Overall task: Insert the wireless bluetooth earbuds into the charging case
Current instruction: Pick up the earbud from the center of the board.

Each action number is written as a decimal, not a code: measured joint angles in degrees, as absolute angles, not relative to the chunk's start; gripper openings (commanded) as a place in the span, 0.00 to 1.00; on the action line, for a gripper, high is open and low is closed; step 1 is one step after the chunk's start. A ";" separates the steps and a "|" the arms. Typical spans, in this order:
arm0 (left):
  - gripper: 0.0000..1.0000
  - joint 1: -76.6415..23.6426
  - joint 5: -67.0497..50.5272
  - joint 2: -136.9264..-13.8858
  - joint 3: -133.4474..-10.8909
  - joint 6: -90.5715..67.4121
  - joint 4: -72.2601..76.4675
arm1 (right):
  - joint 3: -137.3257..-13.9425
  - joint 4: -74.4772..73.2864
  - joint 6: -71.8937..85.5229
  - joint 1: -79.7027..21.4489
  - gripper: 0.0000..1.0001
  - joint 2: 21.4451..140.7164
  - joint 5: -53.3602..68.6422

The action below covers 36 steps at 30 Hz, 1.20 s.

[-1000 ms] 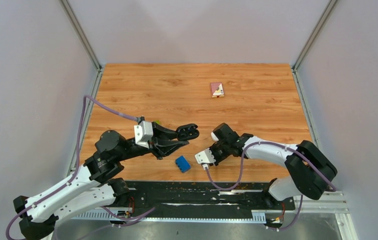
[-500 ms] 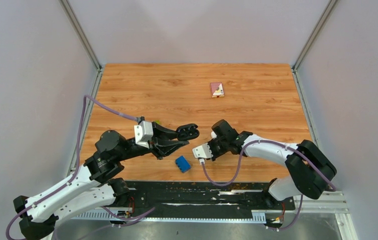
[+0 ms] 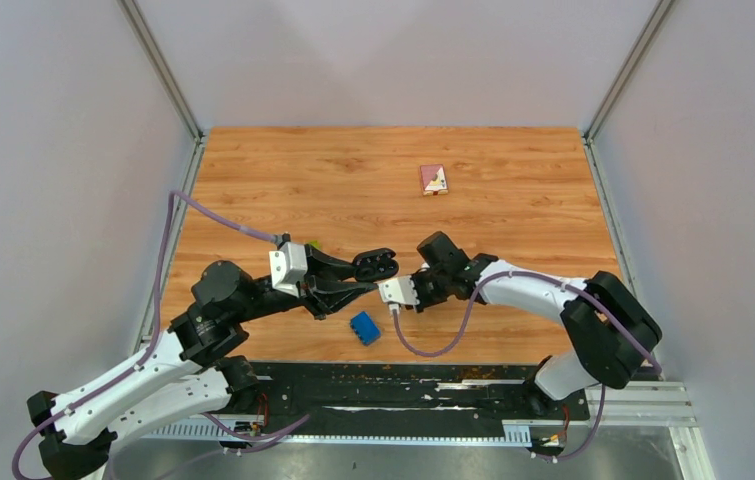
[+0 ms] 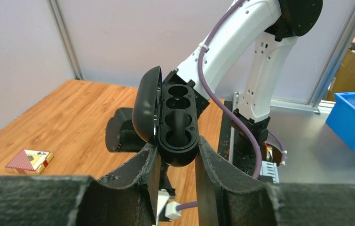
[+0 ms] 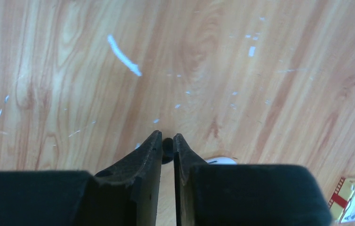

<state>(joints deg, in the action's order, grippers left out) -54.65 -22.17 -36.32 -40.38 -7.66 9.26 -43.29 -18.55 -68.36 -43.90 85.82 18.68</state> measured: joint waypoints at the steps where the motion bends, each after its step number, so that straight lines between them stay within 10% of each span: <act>1: 0.00 -54.65 -22.17 -36.32 -40.38 -7.68 9.28 | -44.40 -19.38 -67.07 -43.57 0.16 85.84 18.87; 36: 0.00 -54.65 -22.20 -36.93 -40.01 -8.51 10.52 | -56.73 -31.81 -27.86 -29.43 0.16 96.60 31.35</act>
<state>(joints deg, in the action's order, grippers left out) -54.65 -22.20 -36.93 -40.01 -8.51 10.52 -56.73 -31.81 -27.86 -29.43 96.60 31.35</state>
